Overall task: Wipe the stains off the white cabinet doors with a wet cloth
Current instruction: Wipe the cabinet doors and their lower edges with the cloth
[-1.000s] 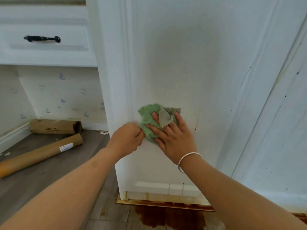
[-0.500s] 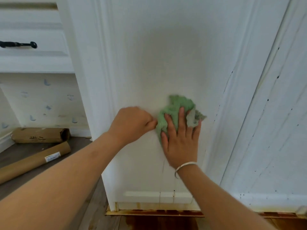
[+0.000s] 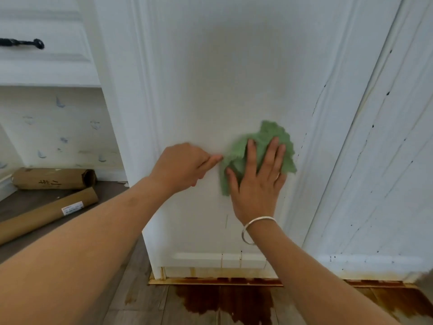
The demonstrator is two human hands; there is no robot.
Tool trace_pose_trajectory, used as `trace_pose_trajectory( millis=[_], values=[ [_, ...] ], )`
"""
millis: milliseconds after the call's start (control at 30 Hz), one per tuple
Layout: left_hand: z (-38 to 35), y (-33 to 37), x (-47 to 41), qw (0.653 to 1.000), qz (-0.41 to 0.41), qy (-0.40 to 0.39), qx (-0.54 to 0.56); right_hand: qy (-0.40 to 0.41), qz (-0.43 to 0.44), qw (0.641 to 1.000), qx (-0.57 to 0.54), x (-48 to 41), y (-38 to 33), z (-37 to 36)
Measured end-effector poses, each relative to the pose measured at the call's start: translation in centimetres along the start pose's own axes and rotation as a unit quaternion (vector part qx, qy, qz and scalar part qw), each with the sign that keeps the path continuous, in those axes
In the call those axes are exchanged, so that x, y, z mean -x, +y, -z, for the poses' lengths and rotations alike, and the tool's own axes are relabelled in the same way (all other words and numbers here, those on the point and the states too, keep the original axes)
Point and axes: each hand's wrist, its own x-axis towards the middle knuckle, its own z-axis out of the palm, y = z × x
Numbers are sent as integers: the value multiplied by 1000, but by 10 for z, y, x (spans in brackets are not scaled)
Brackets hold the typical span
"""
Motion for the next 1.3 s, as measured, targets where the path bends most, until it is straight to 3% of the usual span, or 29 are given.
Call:
trace_pose_trajectory(
  millis=[133, 200, 367, 467, 533, 633, 667, 733, 800, 900, 1000, 1100, 1200, 1233, 1300],
  values=[
    [-16, 1, 9, 996, 2, 53, 70, 25, 46, 998, 23, -35, -4, 8],
    [-26, 3, 14, 998, -7, 28, 54, 25, 27, 999, 20, -18, -1, 0],
    [-49, 0, 23, 994, -71, -61, -51, -11, -159, 986, -54, 60, -14, -40],
    [-58, -5, 30, 990, -109, -62, -70, -74, -255, 961, -78, 115, -15, -63],
    [-59, -7, 30, 990, -114, -45, -71, -133, -341, 925, -104, 145, -13, -72],
    [-61, -7, 28, 991, -100, -64, -64, -247, -505, 799, -216, 166, -17, -71],
    [-63, -7, 28, 991, -99, -63, -62, -254, -546, 760, -245, 167, -19, -70],
    [-63, -7, 28, 993, -93, -57, -55, -205, -601, 717, -289, 158, -28, -69],
    [-65, -10, 28, 994, -90, -34, -51, -132, -601, 724, -312, 141, -44, -68],
    [-67, -11, 28, 993, -95, -15, -65, -79, -476, 820, -308, 118, -65, -66],
    [-66, -9, 30, 993, -100, -24, -56, -66, -434, 856, -274, 123, -63, -72],
    [-64, -6, 31, 993, -97, -36, -60, -49, -489, 821, -290, 128, -57, -76],
    [-62, -5, 30, 993, -85, -58, -60, -46, -615, 716, -326, 134, -54, -77],
    [-62, -5, 30, 993, -83, -61, -58, -62, -627, 703, -329, 139, -51, -77],
    [-61, -3, 31, 993, -79, -62, -57, -99, -608, 719, -323, 151, -45, -77]
  ],
)
